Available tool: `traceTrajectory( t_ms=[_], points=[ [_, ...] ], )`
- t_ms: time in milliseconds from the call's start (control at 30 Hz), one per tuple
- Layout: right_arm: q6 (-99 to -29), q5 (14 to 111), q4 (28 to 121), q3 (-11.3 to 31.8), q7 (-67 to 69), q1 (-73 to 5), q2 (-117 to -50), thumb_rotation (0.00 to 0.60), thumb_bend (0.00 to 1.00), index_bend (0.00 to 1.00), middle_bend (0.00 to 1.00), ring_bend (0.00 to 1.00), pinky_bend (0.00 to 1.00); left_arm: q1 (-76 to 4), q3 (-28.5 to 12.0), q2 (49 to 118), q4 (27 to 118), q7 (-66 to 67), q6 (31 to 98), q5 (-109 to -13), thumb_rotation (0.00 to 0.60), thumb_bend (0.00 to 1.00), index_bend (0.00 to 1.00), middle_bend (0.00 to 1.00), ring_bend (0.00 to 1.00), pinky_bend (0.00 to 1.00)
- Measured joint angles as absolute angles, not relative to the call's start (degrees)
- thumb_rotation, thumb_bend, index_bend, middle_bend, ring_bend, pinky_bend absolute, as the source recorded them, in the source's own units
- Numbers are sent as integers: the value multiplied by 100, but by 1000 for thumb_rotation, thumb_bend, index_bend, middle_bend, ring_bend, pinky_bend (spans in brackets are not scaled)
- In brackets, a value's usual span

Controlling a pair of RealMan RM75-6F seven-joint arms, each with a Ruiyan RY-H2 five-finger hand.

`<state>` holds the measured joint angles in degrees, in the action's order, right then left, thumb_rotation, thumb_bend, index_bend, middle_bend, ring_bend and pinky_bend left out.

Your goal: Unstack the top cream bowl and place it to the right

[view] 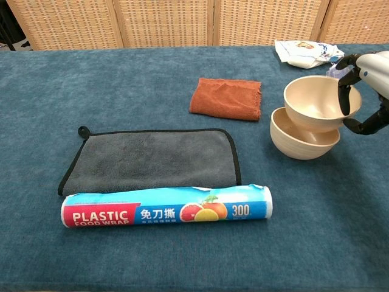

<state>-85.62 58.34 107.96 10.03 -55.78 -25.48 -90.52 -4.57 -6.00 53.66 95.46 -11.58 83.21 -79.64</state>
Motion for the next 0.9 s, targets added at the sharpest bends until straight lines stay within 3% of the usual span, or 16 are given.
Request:
traceTrajectory(
  t_ms=[900],
  points=[
    [-8782,5551,10997,1196,-5592,-2469,-8208,600,403,613,120,111,167,-444,-592,5355,9568,-1146,8350,-7985,432,0,168,0,0,0]
  ],
)
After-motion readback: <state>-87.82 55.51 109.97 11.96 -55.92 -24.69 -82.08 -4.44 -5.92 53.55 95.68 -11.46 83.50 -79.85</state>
